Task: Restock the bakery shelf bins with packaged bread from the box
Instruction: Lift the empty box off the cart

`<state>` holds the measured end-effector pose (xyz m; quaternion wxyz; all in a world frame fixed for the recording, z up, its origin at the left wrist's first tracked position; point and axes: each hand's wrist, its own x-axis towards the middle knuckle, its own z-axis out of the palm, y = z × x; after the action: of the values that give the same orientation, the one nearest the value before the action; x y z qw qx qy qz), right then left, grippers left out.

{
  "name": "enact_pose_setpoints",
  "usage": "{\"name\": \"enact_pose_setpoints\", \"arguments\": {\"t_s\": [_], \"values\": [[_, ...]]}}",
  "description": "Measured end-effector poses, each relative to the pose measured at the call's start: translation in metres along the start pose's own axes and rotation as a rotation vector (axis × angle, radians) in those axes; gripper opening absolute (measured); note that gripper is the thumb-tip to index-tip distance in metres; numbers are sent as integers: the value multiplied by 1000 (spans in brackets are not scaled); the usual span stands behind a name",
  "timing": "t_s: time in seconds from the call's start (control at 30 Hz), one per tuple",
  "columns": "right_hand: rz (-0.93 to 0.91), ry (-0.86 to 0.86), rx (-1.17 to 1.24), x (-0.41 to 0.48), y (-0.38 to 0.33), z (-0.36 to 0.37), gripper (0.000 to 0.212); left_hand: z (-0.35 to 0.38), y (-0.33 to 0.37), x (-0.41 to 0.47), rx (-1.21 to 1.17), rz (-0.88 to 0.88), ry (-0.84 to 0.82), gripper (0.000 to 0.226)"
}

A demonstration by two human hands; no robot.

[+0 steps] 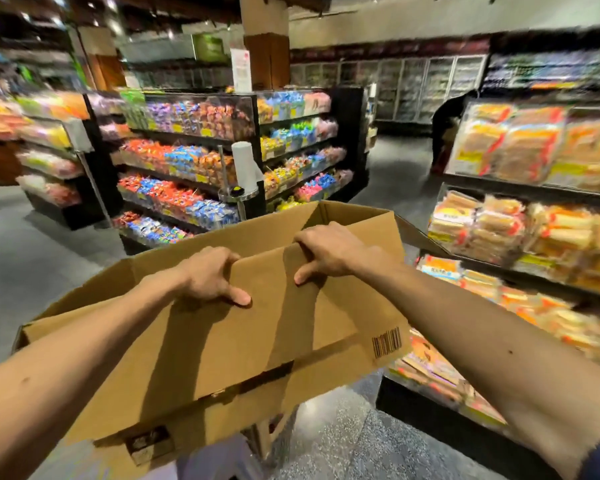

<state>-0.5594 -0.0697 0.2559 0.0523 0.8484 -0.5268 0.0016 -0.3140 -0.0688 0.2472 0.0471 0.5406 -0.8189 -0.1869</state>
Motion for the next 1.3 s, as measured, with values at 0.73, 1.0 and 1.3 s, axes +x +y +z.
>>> {"name": "enact_pose_setpoints", "arguments": {"t_s": [0.73,1.0,1.3], "values": [[703,-4,157,-391,-44,-59,74,68,254,-103,142,739,-394,40],[973,2,163,-633,5,-39,67,193,468,-144,152,962,-564,45],[1202,-53,191,-873,68,-32,65,324,702,-205,142,1090,-727,43]]}}
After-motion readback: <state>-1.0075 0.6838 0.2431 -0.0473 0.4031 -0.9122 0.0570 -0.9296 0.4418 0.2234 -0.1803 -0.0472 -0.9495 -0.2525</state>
